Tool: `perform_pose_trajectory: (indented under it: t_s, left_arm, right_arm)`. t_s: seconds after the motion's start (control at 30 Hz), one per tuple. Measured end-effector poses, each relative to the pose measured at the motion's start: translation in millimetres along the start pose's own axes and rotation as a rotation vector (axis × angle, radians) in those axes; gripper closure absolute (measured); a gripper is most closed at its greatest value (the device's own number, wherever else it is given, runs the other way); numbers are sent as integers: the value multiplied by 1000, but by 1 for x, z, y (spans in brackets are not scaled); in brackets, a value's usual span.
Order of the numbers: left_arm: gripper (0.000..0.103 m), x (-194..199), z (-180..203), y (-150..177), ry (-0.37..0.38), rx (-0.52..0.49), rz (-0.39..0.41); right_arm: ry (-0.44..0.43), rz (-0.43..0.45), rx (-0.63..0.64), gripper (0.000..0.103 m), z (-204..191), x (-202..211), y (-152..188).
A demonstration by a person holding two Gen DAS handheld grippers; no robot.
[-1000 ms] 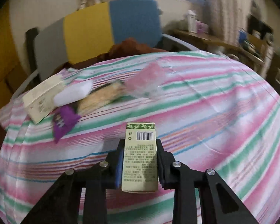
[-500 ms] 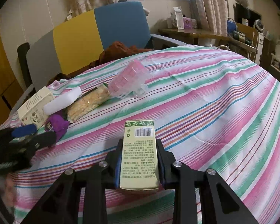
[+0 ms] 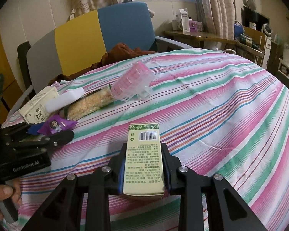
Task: Organize objects
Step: 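Grasp the beige printed box with the right tool while the left tool grasps the purple packet, then carry the box and purple packet to the gold tray and open both tools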
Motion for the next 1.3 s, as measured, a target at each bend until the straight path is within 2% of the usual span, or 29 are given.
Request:
perform_pose_trajectory:
  t_s: [0.1,0.33,0.57,0.7,0.9,1.1,1.3]
  left_arm:
    - [45,6,-4,4,-11,31,21]
    - [45,32,-6,23,30,68,77]
    - [45,63,-4,46,0,87,139]
    - [45,84,-2,63,-50,95,191]
    - [45,111,-3,88,-73,105,242]
    - [45,131,-5,108,-64,143,269]
    - [45,147,3,128,-28,142,268]
  right_arm:
    - [4,1,-2,72,0,0,0]
    - [35,9,0,72,0,1,0]
    - [65,23,1,72,0,3,-1]
    - [88,71,4,72,-1,14,-2]
    - [111,178,3,72,-4,40,2]
    - [120,207,80,72,-24,60,15]
    - [84,167,192,72,-49,75,28]
Point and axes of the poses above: each gripper's, at about its wrist camera, not at the fingertips, and x roughly against the way its jaws point, z to its right, y to its underside, the point moved 2 cm from there along -x, roughly the way its jaws point, and after that the axes turned 14 degrees about y, right-handed, at the moved point
